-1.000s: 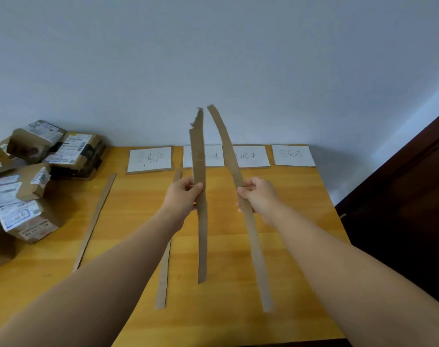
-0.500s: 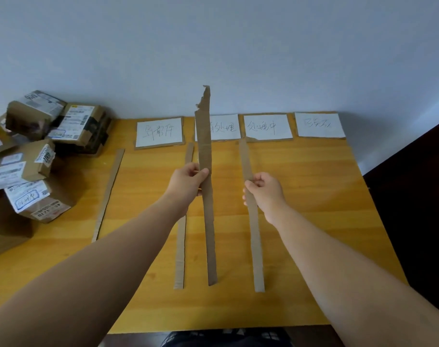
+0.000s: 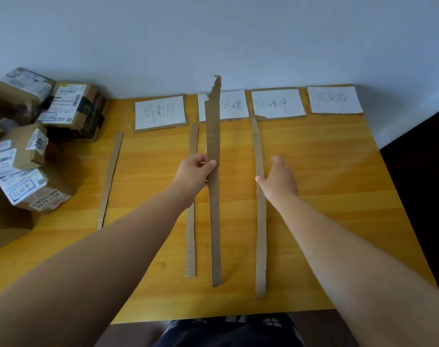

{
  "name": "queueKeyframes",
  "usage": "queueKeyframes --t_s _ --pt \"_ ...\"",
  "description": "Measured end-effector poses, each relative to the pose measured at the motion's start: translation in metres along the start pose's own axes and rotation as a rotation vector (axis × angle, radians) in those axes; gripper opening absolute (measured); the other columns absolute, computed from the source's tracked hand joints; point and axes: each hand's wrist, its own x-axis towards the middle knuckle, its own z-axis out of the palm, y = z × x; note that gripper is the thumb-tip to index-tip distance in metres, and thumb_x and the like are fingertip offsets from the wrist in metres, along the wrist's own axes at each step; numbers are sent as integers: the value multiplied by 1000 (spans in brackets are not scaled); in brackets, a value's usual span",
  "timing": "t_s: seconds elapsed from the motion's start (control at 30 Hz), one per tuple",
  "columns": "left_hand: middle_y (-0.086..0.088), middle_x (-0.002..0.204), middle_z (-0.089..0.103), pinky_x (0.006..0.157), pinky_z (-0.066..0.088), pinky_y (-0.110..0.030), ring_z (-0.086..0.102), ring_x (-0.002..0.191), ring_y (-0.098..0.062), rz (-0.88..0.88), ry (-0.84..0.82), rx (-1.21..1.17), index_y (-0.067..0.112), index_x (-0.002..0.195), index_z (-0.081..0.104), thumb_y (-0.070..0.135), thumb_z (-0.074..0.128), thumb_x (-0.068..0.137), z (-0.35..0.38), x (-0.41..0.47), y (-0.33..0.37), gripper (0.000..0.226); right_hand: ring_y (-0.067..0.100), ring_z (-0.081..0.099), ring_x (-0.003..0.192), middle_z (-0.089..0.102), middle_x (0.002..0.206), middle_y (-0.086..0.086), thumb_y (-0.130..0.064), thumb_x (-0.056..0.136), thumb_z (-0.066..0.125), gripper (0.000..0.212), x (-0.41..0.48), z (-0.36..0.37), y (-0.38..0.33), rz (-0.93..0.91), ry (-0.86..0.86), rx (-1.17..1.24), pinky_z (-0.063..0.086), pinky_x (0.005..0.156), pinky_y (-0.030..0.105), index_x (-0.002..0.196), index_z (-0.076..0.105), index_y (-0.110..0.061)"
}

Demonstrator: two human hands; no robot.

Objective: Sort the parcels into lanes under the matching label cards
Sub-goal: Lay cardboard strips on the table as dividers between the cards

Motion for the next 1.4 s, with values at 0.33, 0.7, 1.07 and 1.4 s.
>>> queueKeyframes --t_s 0.33,0.7,1.07,1.4 --pt "0 79 60 57 44 -20 59 71 -12 -41 -31 26 10 97 63 18 54 97 3 10 -15 12 24 -12 149 -15 162 2 -43 102 30 68 33 10 8 -332 -325 -678 -2 119 48 155 -4 -16" --pt "1 77 57 56 45 -19 57 69 -9 -42 1 -11 14 91 62 17 54 97 -3 21 -9 11 29 -1 149 -7 163 2 -47 100 35 71 37 9 -9 -367 -265 -620 1 120 48 155 1 -17" --pt "1 77 59 54 43 -17 57 68 -10 -6 22 -56 14 88 60 17 53 97 -19 75 16 12 25 -20 147 -18 161 3 -56 98 28 77 113 11 -77 -374 -271 -683 -12 116 54 154 -7 -17" --pt "3 71 58 53 43 -17 55 62 -7 -61 18 -66 16 80 57 17 54 97 -28 99 6 17 23 -20 147 -17 161 -2 -63 95 20 79 134 37 -89 -337 -327 -667 -14 115 54 154 -9 -19"
